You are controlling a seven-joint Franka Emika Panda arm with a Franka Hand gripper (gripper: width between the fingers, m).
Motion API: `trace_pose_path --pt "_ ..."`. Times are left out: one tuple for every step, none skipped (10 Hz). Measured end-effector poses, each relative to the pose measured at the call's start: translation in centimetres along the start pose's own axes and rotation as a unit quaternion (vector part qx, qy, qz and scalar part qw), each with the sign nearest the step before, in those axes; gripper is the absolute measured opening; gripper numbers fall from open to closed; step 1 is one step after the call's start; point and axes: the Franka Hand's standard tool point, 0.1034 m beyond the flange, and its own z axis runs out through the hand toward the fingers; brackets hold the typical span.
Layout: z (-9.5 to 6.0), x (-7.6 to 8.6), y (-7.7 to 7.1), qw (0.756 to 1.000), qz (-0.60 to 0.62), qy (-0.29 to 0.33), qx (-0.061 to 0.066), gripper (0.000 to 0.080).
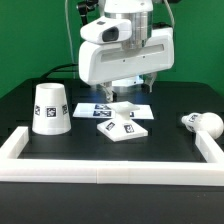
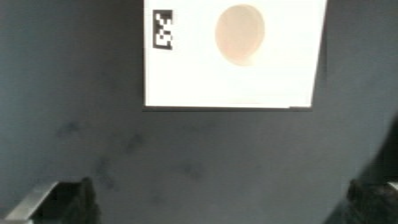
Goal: Assemble lamp
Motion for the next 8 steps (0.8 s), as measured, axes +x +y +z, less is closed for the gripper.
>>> trace_pose_path --pt "0.0 0.0 0.0 1.000 0.000 0.000 0.000 0.0700" --pt "0.1 -0.1 0.0 1.000 0.000 -0.001 0.000 0.0700" --pt "0.3 -0.3 0.1 1.000 -0.001 0.011 -0.008 0.0700" --pt "1.1 -1.4 -0.5 0.999 -0.003 0.030 -0.024 0.0700" --pt "1.6 -2.2 -1.2 0.999 -0.008 0.036 -0.031 0.0700" --pt "2.0 -2.8 -1.3 0.999 -0.006 0.040 -0.034 0.0700" --pt "2.3 -3.2 -1.3 0.999 -0.006 0.040 -0.035 0.0700" --pt "2.7 -3.6 -1.4 0.999 -0.008 0.037 -0.033 0.0700"
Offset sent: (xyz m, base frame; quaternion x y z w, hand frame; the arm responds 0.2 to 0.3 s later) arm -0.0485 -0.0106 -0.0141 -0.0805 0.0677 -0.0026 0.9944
